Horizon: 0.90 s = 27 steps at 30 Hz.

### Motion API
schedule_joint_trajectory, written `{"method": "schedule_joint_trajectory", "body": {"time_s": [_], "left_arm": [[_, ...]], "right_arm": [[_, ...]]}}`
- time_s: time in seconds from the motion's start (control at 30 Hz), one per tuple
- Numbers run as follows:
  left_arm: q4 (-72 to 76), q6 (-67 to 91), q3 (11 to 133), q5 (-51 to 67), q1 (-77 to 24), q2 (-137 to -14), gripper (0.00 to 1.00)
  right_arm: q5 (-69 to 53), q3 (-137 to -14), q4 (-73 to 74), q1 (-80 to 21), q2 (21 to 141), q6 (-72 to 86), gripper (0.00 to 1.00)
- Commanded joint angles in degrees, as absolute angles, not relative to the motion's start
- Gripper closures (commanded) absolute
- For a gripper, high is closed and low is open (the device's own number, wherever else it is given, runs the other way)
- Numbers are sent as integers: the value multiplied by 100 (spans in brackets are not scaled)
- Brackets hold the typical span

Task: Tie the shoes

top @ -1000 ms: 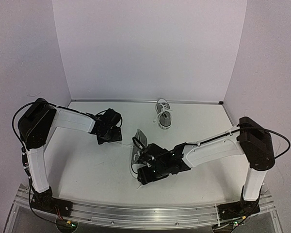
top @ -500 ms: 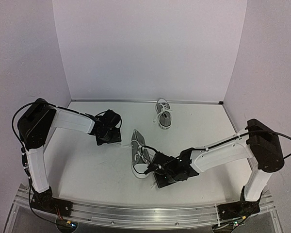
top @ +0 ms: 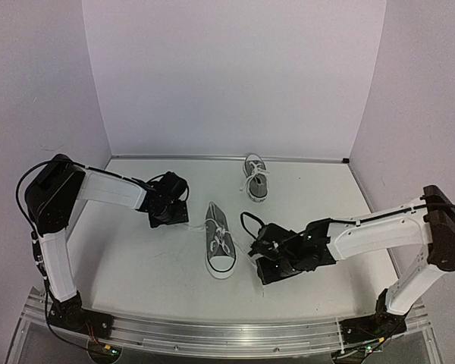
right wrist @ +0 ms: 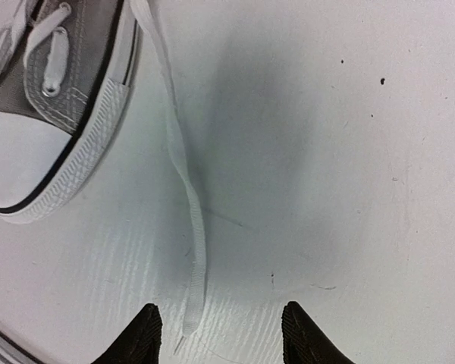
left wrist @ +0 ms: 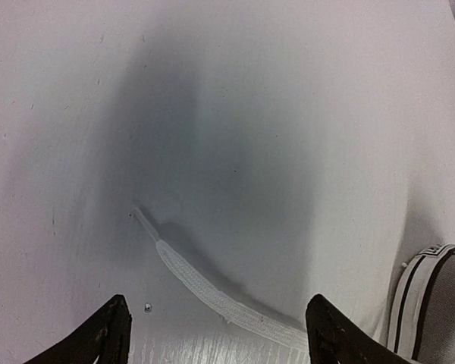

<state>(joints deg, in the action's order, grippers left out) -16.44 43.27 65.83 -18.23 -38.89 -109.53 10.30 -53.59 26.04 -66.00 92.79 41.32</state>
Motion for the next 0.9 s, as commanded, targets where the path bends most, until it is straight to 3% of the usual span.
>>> {"method": "schedule_joint_trajectory", "body": {"time_s": [0.0, 0.23, 0.53, 0.73, 0.87], "left_arm": [[-1500, 4244, 6471, -1887, -3894, -10566, 22], [-1539, 4289, 6377, -1881, -3894, -10477, 24], [-1824, 4450, 6503, -2228, -3894, -10742, 30], [-1828, 4501, 6746, -2094, -3894, -11168, 33], [-1752, 4475, 6898, -2061, -3894, -11378, 37]], "right_arm": [[649, -5262, 2322, -6609, 9538, 4001, 49], [473, -5313, 2137, -6608, 10036, 4009, 53], [522, -5384, 2203, -6616, 10490, 3974, 77], [453, -5478, 2121, -6609, 10466, 3675, 99], [395, -5708, 2092, -6609, 10545, 3332, 100]]}}
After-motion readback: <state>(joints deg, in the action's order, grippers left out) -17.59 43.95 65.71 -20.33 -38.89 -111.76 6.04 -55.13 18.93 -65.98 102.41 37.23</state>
